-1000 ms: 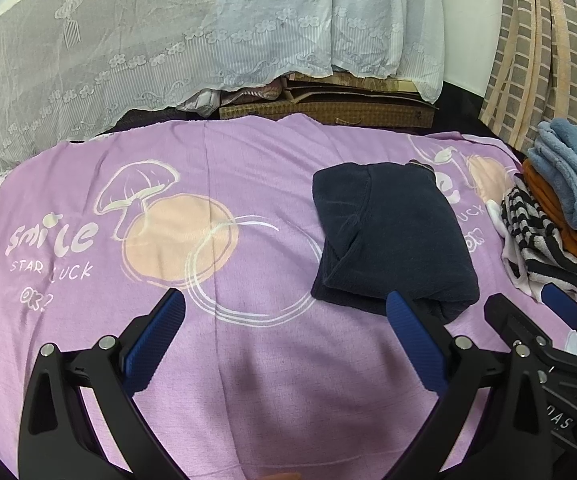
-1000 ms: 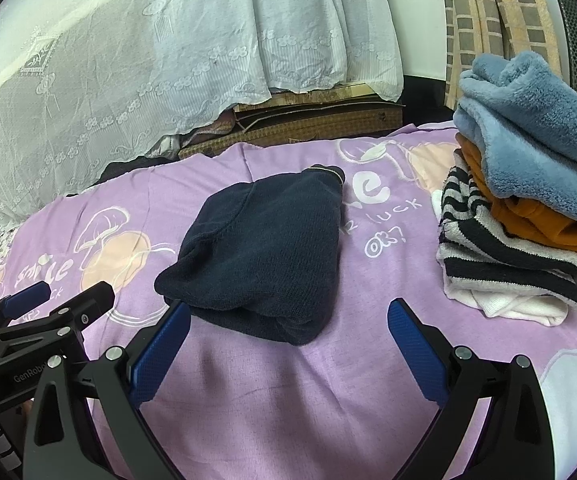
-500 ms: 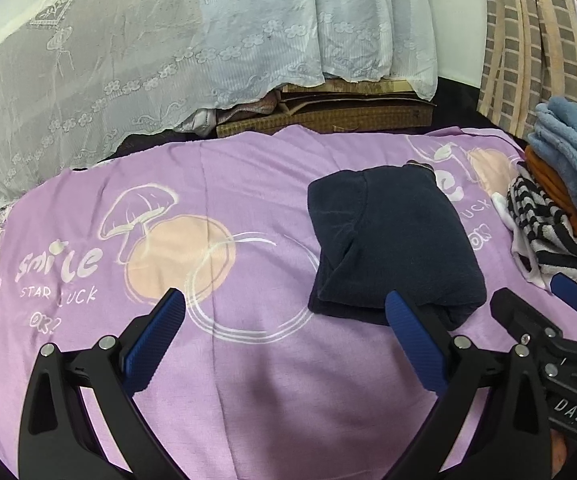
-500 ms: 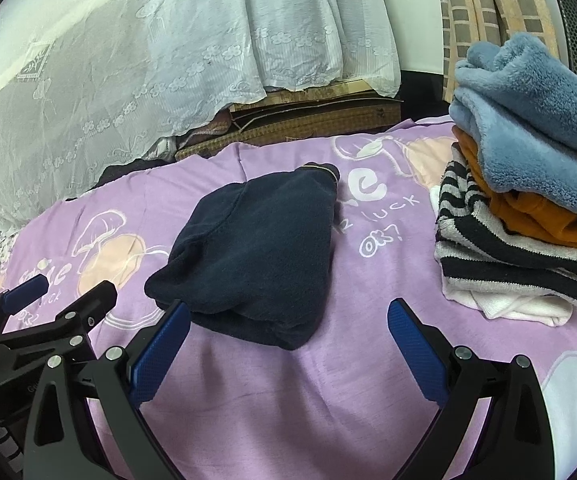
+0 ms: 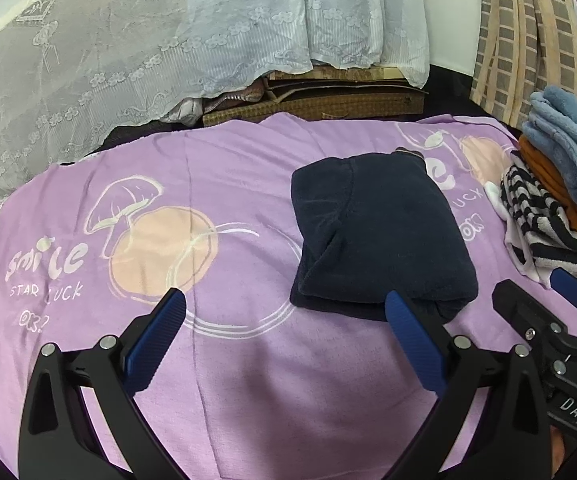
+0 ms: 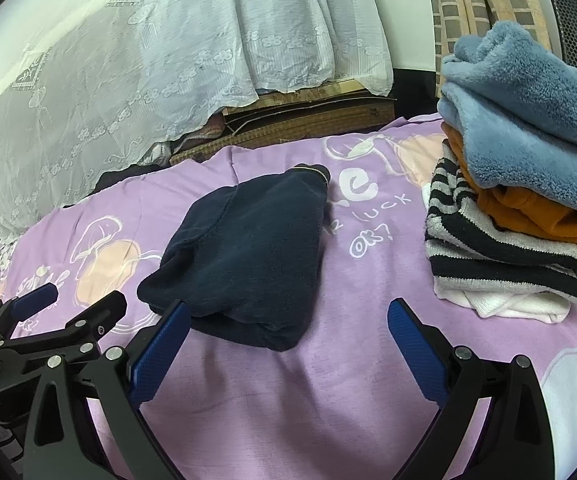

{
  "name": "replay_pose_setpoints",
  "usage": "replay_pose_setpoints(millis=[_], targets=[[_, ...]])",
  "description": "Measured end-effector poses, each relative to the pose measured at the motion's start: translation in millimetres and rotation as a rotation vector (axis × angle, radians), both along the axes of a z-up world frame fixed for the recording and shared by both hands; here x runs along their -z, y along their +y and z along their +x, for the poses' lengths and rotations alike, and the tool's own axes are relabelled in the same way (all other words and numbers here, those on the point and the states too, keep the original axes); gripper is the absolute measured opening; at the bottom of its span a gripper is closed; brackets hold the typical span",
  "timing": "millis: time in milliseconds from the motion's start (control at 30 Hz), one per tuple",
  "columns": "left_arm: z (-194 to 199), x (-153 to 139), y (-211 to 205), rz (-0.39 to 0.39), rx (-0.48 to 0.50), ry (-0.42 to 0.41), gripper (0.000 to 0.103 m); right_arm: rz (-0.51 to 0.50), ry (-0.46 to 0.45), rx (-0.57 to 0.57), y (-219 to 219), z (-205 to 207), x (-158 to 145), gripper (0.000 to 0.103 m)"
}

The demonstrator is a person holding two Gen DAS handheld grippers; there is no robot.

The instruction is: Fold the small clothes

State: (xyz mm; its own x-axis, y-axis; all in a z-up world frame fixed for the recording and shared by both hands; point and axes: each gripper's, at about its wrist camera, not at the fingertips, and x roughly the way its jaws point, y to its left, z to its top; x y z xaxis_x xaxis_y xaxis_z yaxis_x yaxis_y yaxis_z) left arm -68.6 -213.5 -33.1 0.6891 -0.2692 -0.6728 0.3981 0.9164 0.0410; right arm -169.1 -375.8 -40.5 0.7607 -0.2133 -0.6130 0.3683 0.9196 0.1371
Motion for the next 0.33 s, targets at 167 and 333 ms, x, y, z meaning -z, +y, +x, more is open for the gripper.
replay_pose_setpoints(millis=[167, 333], targets=[[2.2, 3.9, -0.4, 0.0, -0.004, 0.025, 0.098, 0.0, 0.003, -0.003, -0.7, 0.5, 1.4, 0.099], [5.1, 8.3, -1.7, 0.005, -0.005, 0.051, 0.098, 0.002, 0.004, -0.002, -0.5, 0.5, 1.3, 0.099]])
